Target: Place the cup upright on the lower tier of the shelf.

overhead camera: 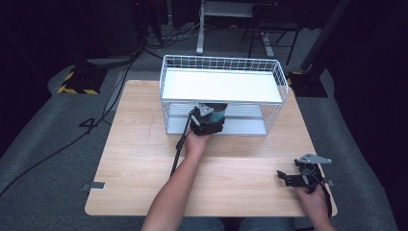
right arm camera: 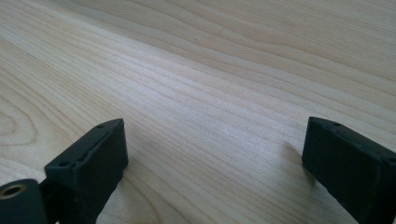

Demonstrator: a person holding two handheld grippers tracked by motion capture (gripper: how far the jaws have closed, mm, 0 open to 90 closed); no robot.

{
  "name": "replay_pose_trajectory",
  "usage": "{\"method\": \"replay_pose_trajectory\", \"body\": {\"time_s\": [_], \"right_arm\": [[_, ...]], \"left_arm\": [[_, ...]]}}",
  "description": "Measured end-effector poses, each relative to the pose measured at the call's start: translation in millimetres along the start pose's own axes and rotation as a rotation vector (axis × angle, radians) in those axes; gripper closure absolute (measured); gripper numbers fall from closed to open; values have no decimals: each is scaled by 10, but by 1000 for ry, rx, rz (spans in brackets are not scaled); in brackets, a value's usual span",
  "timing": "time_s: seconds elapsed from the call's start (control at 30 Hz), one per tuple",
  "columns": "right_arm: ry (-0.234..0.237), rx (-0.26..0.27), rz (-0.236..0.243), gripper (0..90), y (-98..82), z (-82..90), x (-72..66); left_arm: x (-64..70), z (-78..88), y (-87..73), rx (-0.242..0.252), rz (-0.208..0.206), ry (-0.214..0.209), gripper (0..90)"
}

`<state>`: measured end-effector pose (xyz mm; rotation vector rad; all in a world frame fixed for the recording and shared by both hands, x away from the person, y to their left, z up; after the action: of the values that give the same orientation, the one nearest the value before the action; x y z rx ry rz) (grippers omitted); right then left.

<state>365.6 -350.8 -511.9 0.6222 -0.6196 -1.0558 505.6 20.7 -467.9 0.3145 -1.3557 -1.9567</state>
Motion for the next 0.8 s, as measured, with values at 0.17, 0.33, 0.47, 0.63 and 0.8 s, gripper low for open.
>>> {"method": "replay_pose_trajectory", "body": {"time_s": [0.17,0.33,0.47,0.63,0.8], "right_arm": [[0,0,0,71,0,0,0],[1,0,1,74,0,0,0],[11,4,8,77,4,-3,-6],[11,4,8,77,4,-3,-6],[11,4,8,77,4,-3,-6]], "left_arm": [[-28,-94,0,20,20,15,227],[-43,-182,9,25,35,38,226],[-38,-234,13,30,39,55,226],[-24,-327,3,7,41,72,226],[-39,-379,-24,-8,47,82,226]]}}
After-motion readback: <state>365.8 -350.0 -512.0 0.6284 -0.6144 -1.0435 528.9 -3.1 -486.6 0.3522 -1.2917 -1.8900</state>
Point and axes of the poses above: each handheld gripper's, and its own axes: z roughly backward along the jaws, y roughly out of its top, x roughly to its right, the point moved 1 cm from there along -z, roughly forward along the jaws, and after that the axes turned 13 degrees about -y, right-handed, at the moved point
